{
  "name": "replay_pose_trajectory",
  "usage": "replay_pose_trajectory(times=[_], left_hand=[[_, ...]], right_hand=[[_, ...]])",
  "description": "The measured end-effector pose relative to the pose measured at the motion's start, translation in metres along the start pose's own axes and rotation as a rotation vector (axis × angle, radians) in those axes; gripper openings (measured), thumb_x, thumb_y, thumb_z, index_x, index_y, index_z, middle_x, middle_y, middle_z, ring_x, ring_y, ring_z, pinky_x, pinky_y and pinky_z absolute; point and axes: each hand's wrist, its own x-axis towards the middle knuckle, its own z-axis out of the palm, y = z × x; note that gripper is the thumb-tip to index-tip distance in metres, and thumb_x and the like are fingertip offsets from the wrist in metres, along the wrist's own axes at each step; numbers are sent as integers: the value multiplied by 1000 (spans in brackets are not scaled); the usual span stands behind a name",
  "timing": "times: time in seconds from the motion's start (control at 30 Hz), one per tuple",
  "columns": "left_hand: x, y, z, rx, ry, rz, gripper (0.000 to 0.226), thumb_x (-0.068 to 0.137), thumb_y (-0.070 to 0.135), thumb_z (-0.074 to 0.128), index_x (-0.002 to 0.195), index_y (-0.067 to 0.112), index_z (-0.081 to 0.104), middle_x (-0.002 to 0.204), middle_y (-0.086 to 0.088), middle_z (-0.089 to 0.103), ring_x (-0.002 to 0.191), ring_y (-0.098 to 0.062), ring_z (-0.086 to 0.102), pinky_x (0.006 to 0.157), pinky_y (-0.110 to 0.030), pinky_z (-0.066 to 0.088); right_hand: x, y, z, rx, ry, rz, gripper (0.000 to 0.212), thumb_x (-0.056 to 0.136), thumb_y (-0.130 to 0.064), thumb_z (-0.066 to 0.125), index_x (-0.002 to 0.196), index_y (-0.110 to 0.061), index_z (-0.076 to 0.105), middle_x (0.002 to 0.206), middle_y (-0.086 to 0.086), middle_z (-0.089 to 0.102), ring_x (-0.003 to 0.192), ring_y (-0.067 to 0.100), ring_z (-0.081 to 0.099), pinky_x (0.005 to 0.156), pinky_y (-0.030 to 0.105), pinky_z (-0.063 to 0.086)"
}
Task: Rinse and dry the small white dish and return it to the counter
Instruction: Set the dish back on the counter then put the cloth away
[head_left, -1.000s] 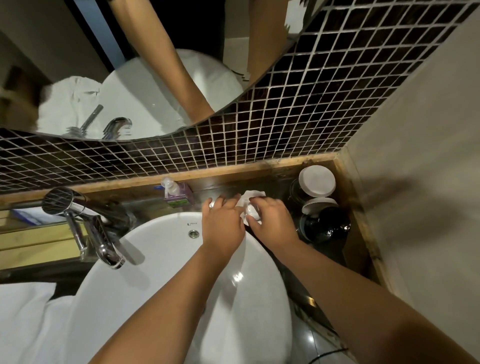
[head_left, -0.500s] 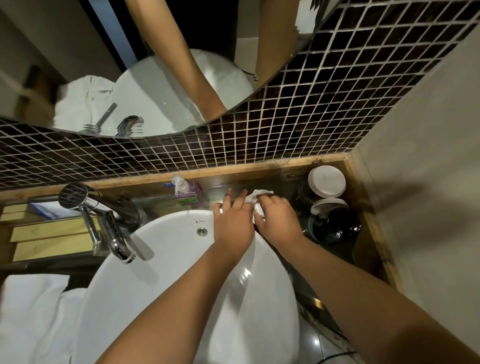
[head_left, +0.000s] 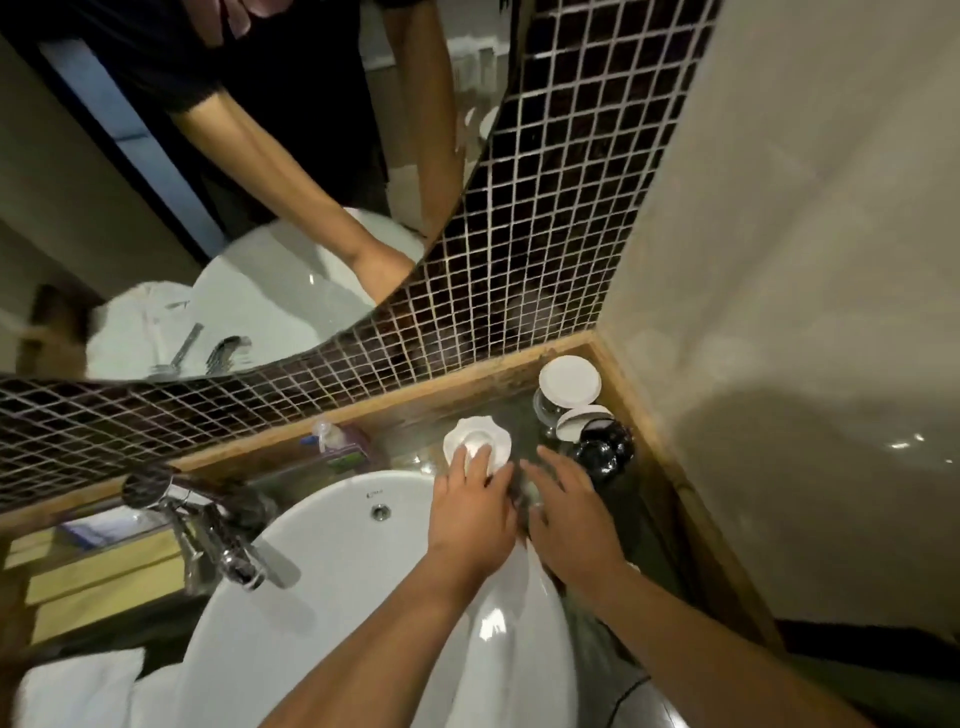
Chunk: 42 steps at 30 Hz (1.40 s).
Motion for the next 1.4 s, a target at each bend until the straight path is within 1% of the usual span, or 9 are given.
replay_pose_trajectory(times=[0.13, 0.43, 0.6, 0.83, 0.9, 1.03, 1.17, 1.3, 1.4], left_hand=[[-13, 32, 9, 64, -46, 108, 55, 93, 56, 41, 145, 39, 39, 163, -5, 23, 149, -35, 14, 117, -51, 17], [-32, 52, 20, 152, -61, 222, 61, 89, 61, 38, 147, 42, 31, 165, -7, 17, 148, -37, 15, 115, -50, 17], [-28, 51, 19, 151, -44, 198, 59, 93, 59, 36, 148, 42, 28, 165, -7, 14, 149, -37, 13, 114, -50, 18], [-22, 40, 15, 66, -47, 81, 57, 93, 47, 41, 148, 42, 26, 166, -6, 11, 150, -35, 10, 115, -51, 17], [-21, 33, 5, 17, -18, 16, 60, 91, 43, 40, 149, 42, 26, 166, -5, 10, 150, -33, 9, 116, -50, 15], [-8, 10, -28, -19, 51, -63, 63, 87, 42, 35, 149, 41, 25, 165, -6, 15, 149, -33, 13, 116, -54, 18], [0, -17, -45, -87, 121, -214, 61, 92, 43, 36, 152, 39, 22, 165, -3, 16, 148, -29, 17, 116, -53, 20], [-1, -37, -33, -151, 111, -291, 59, 97, 43, 32, 153, 35, 20, 164, 2, 20, 151, -26, 8, 119, -50, 13], [0, -47, -20, -206, 103, -311, 56, 97, 38, 38, 153, 33, 27, 161, 8, 28, 151, -21, 6, 119, -46, 10]], right_hand=[[-49, 37, -8, -15, 36, 190, 54, 99, -20, 61, 150, -26, 46, 159, -2, 41, 148, 18, 31, 119, 33, 27], [-119, 92, 16, -89, -100, 378, 58, 99, -24, 58, 154, -24, 39, 157, 5, 39, 141, 28, 33, 116, 36, 33], [-110, 89, 23, -122, -117, 271, 52, 100, -31, 59, 150, -21, 46, 155, 4, 44, 143, 28, 35, 118, 35, 29], [-73, 70, 11, -226, -181, 100, 63, 89, -14, 67, 147, -24, 44, 151, 1, 46, 139, 23, 37, 115, 34, 31], [-47, 45, -4, -233, -165, -26, 61, 92, -10, 65, 149, -19, 44, 153, 4, 46, 140, 25, 38, 116, 35, 33], [21, -11, -31, -176, 3, -351, 39, 89, -8, 69, 128, -7, 66, 126, 10, 67, 115, 30, 61, 103, 41, 49], [67, -47, -35, -98, -54, -239, 44, 102, -22, 50, 146, -18, 50, 147, 2, 51, 134, 22, 42, 113, 30, 28], [87, -53, -11, -191, -190, -232, 56, 96, -18, 61, 149, -11, 44, 149, 7, 50, 136, 26, 42, 114, 34, 26], [90, -46, 15, -139, -203, -141, 64, 93, -18, 67, 150, -21, 39, 145, -1, 54, 131, 20, 45, 110, 29, 33]])
